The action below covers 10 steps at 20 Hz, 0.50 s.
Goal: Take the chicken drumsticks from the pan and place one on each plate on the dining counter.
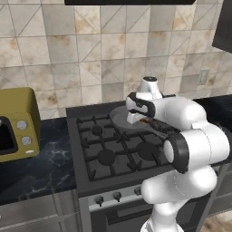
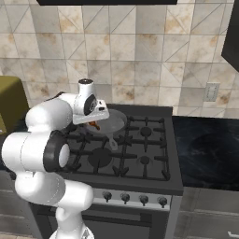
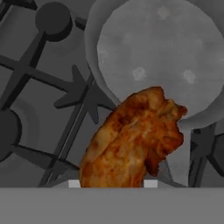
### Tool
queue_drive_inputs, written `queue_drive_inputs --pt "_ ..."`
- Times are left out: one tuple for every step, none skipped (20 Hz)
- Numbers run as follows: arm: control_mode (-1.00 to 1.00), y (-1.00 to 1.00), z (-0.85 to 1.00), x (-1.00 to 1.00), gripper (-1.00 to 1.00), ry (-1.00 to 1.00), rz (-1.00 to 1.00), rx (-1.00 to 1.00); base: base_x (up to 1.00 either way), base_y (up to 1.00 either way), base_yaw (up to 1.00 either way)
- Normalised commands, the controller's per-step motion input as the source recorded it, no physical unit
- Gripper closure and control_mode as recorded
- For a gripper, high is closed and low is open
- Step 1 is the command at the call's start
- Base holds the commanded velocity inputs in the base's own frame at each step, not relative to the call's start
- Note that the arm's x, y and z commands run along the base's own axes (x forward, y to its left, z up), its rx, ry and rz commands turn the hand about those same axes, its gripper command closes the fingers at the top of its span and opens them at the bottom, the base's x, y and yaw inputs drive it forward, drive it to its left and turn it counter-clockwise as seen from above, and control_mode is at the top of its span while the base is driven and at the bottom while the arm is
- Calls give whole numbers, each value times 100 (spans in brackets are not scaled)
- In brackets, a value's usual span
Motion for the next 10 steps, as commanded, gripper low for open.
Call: queue_drive_inputs --pt "-100 -17 42 -85 100 0 -15 0 0 0 0" --pt "-100 -18 43 -86 100 0 -15 0 0 0 0" --pt "-100 -17 43 -83 100 0 -14 0 0 0 0" --pt "-100 -14 41 -83 100 0 -15 0 0 0 0" --pt "-100 -12 37 -80 100 0 -15 0 0 0 0" --pt "-100 -3 29 -80 100 0 -15 0 0 0 0" --pt "-100 0 25 -81 100 0 -15 0 0 0 0" --pt "-100 0 13 -76 100 0 -13 0 0 0 0" --pt "-100 0 4 -73 100 0 -12 0 0 0 0" --pt "-100 0 0 -60 100 0 -12 0 0 0 0"
